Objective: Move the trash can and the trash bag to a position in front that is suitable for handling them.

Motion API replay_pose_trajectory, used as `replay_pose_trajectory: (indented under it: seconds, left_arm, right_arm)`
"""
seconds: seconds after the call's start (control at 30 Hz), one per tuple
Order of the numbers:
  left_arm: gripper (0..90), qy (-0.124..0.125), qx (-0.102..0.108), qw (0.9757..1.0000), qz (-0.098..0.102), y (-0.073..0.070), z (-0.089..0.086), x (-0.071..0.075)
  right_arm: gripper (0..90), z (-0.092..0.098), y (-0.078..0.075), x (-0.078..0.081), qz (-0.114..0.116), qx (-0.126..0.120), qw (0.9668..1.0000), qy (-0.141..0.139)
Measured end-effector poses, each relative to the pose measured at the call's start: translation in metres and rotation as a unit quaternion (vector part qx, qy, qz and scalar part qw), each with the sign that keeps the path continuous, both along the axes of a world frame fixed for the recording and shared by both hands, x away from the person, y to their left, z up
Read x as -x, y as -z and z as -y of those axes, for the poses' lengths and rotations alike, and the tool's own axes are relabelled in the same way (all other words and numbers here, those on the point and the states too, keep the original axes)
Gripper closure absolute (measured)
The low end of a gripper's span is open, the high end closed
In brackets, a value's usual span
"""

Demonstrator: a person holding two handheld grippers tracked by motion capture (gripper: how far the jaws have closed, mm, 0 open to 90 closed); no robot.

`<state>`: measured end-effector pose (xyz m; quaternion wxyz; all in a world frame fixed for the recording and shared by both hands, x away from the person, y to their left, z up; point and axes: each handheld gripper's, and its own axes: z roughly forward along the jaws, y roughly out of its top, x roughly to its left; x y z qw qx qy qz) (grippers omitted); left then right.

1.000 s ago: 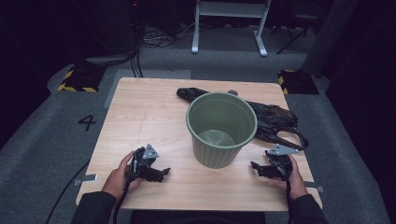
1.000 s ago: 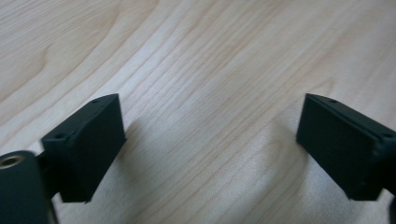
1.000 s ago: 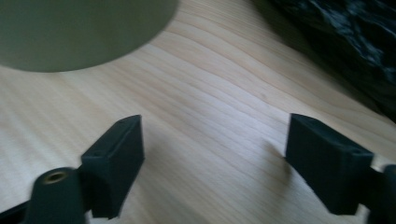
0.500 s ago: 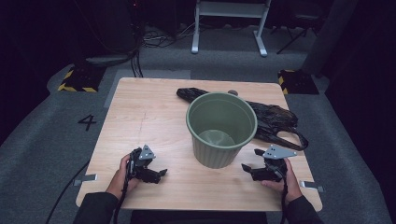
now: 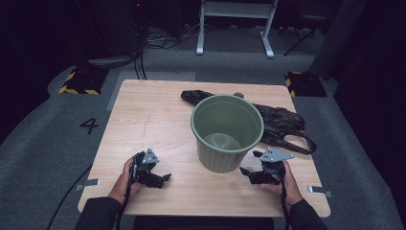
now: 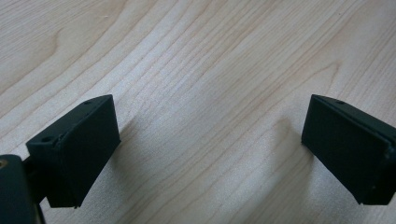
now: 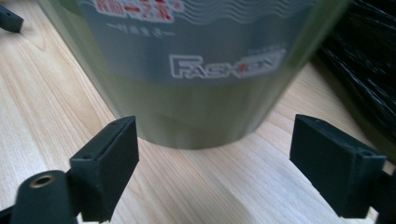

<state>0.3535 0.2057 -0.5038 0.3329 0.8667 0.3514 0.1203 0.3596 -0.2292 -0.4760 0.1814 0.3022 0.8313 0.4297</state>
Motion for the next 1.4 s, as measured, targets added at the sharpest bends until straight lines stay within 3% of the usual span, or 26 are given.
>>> replay_pose_trajectory:
  seconds: [0.23,0.93,1.13,1.4]
  left_arm:
    - [4.5,0.001,-0.001,1.0000,0.001,0.000,-0.003,0.002]
    - [4.2,0.002,-0.001,1.0000,0.002,0.000,-0.003,0.002]
    - [4.2,0.000,-0.002,1.0000,0.001,0.000,-0.003,0.003]
    - [3.7,0.001,-0.002,1.0000,0.001,0.000,-0.003,0.002]
  right_arm:
    - [16.0,-0.011,-0.001,-0.003,0.013,0.006,0.9999,-0.009]
    - [15.0,-0.042,-0.002,-0.022,0.022,0.002,0.9996,-0.016]
    - [15.2,-0.057,-0.007,-0.032,0.026,-0.004,0.9996,-0.012]
    - [15.8,-0.077,-0.016,-0.054,0.036,0.015,0.9991,-0.017]
